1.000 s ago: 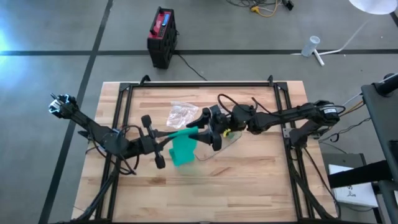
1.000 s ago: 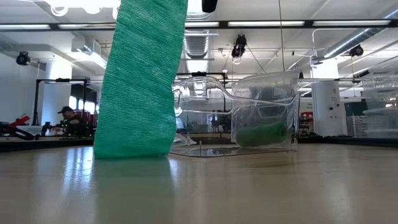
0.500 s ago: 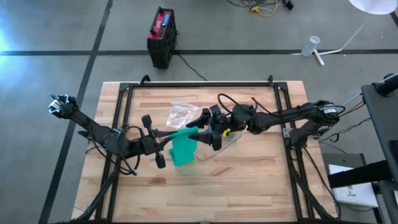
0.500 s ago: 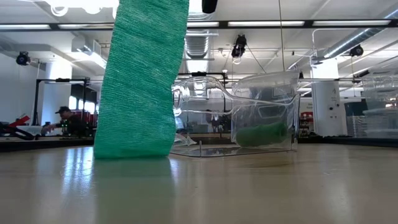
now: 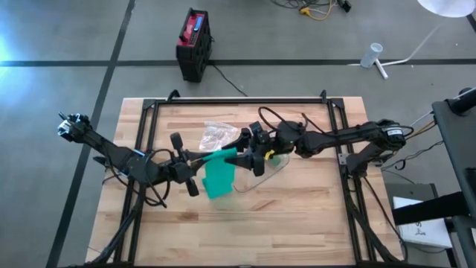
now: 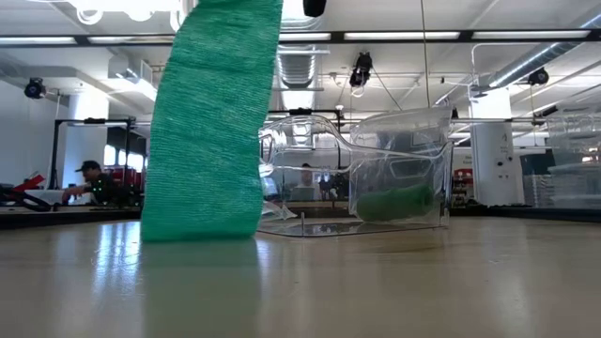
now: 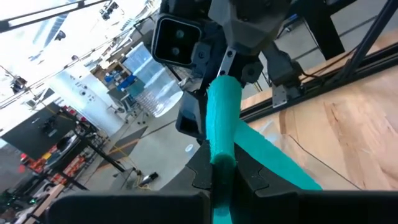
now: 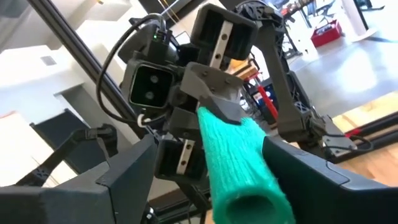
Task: Roll bandage
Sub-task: Roll the dark green bandage
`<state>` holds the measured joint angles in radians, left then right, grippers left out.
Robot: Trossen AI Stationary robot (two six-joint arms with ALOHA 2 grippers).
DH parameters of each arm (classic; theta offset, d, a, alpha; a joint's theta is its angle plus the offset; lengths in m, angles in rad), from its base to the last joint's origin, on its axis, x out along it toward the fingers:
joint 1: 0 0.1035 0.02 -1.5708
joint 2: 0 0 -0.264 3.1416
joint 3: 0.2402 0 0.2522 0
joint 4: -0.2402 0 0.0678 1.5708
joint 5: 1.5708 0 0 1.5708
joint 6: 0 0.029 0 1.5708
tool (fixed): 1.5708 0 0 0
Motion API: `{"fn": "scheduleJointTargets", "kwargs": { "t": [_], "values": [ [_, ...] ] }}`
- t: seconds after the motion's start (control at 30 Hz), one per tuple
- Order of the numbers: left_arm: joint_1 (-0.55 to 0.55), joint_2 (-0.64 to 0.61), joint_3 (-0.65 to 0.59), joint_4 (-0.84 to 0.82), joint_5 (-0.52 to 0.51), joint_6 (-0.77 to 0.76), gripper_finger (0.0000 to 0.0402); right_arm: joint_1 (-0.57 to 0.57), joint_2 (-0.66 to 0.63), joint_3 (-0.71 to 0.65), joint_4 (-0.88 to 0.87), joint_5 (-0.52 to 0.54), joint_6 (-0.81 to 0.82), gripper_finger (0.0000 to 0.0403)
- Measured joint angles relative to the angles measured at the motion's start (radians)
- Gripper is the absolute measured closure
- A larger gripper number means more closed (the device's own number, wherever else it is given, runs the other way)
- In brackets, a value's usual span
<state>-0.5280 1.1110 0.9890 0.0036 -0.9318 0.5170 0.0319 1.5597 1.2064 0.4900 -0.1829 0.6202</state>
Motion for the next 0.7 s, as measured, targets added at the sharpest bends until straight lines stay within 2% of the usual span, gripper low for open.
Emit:
{"fn": "scheduleJointTargets", "kwargs": {
  "t": [0.4,0.7],
  "values": [
    [0.032,0.000,0.000,-0.006,0.005,0.054,0.0393,0.000,0.000,0.000,-0.006,0.004,0.078,0.0117],
    [0.055,0.000,0.000,-0.027,0.006,0.125,0.0393,-0.001,0.000,0.000,-0.032,0.031,0.114,0.0141]
  ]
}}
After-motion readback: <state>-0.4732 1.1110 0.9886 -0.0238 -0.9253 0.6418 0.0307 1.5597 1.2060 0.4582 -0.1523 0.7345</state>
